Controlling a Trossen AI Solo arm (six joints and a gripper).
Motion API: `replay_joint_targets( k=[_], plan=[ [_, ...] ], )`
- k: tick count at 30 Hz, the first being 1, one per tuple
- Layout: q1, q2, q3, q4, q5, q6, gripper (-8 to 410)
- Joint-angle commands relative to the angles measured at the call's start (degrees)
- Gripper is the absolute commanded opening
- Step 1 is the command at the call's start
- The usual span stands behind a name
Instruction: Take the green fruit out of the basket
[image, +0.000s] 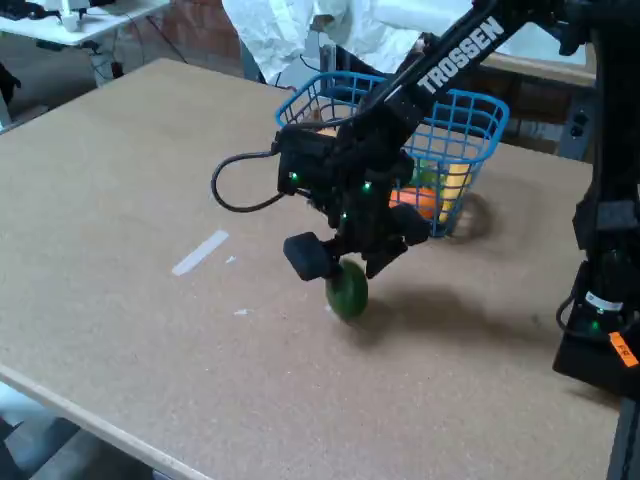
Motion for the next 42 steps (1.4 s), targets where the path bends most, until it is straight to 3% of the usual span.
replay_joint_targets(
  k=[1,9,29,38,42],
  plan=[
    [0.0,0.0,0.0,0.2,0.4,0.0,300],
    [0.0,0.0,0.0,0.4,0.6,-0.2,326],
    [0.0,-0.1,0.1,1.8,0.6,-1.1,326],
    [0.0,-1.3,3.7,1.7,0.8,-1.2,326],
    [0.0,-2.6,7.4,0.2,4.0,-1.2,326]
  ],
)
